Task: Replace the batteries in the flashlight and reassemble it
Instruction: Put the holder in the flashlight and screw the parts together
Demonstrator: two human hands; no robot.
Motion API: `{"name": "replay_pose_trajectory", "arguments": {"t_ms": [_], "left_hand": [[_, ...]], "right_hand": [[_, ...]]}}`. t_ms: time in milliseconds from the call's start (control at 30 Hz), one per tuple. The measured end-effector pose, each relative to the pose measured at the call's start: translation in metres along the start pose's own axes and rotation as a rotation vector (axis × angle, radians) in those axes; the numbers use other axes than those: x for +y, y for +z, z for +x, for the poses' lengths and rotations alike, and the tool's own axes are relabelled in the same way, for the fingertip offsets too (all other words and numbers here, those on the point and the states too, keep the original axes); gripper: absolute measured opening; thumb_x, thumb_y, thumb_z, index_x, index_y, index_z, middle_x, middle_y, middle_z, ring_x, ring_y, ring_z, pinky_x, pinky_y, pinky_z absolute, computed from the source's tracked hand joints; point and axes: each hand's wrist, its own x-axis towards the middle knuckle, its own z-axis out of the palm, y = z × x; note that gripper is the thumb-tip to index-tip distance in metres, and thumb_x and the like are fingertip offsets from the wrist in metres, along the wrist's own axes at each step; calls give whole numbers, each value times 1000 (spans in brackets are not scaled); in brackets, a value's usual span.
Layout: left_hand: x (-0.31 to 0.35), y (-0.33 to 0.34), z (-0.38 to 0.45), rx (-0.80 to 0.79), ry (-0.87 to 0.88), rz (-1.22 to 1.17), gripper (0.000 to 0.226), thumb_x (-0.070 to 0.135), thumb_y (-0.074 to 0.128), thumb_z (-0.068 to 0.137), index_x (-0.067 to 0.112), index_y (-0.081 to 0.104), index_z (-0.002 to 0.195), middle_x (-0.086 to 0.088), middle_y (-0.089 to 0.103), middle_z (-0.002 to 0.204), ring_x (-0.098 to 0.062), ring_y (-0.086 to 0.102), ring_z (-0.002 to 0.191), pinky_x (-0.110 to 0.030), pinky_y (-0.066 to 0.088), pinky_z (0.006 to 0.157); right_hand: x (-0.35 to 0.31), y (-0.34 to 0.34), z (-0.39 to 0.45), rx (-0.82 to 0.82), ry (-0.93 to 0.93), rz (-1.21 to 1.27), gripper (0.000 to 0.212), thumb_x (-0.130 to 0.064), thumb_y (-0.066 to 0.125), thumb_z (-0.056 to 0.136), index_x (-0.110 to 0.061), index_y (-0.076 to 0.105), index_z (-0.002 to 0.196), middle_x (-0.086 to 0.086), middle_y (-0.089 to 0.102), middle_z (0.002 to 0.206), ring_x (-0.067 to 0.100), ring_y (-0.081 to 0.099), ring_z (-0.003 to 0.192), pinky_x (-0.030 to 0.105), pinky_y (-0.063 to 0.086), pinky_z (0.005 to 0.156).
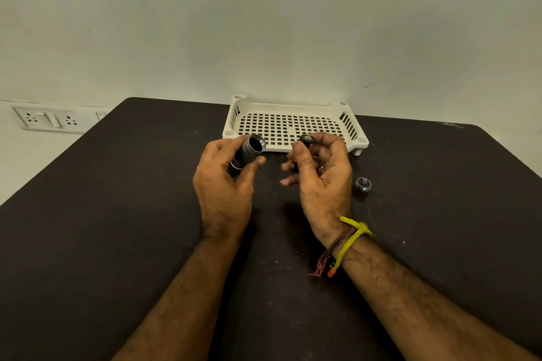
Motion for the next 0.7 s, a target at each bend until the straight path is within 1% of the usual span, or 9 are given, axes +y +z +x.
{"name": "replay_pose_trajectory", "arguments": {"t_ms": [33, 100, 167, 267, 367, 467, 533, 600, 700], "left_hand": [[-1, 0, 0, -16, -8, -16, 39, 8, 83, 76, 9, 71, 114, 0, 66, 108, -8, 61, 101, -10, 46, 92], [-2, -1, 1, -46, -23, -43, 41, 6, 84, 74, 10, 71, 113, 4, 66, 107, -5, 61, 100, -11, 47, 93], [-3, 0, 1, -73, -33, -44, 42, 5, 84, 73, 12, 71, 112, 8, 66, 105, 3, 60, 97, -9, 46, 92], [-5, 2, 1, -93, -63, -36, 41, 5, 84, 73, 16, 72, 110, 11, 65, 103, 10, 57, 98, -8, 46, 91], [-7, 2, 1, -92, -87, -22, 41, 5, 84, 72, 18, 72, 109, 13, 63, 101, 11, 56, 96, -5, 44, 89], [-7, 2, 1, -93, -83, -12, 41, 5, 84, 72, 18, 72, 109, 14, 63, 100, 3, 60, 94, -5, 44, 89], [-7, 2, 1, -87, -83, -22, 41, 5, 84, 72, 17, 72, 109, 12, 65, 102, -3, 61, 98, -9, 46, 91], [-7, 2, 1, -82, -81, -36, 40, 6, 84, 73, 17, 72, 110, 10, 66, 103, -4, 62, 100, -12, 48, 91], [-7, 0, 1, -81, -67, -30, 39, 7, 84, 74, 17, 73, 110, 8, 67, 104, -4, 62, 99, -19, 52, 92]], "right_hand": [[-1, -1, 1, 18, -19, -24, 21, -21, 71, 90, -27, 58, 105, 2, 69, 90, 16, 69, 69, 26, 55, 50], [-1, -2, 1, 34, -66, -83, 23, -19, 76, 87, -30, 63, 103, -4, 71, 91, 16, 70, 75, 23, 53, 49], [1, -3, 1, 25, -123, -136, 24, -17, 76, 87, -28, 67, 106, -4, 73, 100, 20, 72, 89, 22, 55, 54], [3, -3, 2, -30, -237, -237, 34, -8, 67, 92, -21, 64, 123, 0, 67, 117, 18, 69, 103, 24, 59, 69], [6, -2, 1, -70, -287, -327, 40, -3, 64, 91, -20, 62, 126, -7, 65, 120, 15, 65, 112, 38, 60, 86], [6, -2, -1, -82, -221, -290, 34, -8, 69, 89, -23, 62, 119, -10, 68, 114, 17, 68, 109, 47, 60, 83], [4, -3, -2, -97, -241, -286, 29, -10, 72, 89, -21, 64, 115, -7, 70, 109, 18, 70, 104, 47, 60, 80], [-1, -3, -4, -117, -325, -305, 25, -7, 72, 89, -14, 67, 113, -2, 70, 107, 18, 70, 101, 44, 60, 83], [-5, -1, -5, -140, -457, -399, 21, -2, 73, 88, -5, 71, 109, 4, 68, 106, 14, 65, 104, 33, 57, 88]]}}
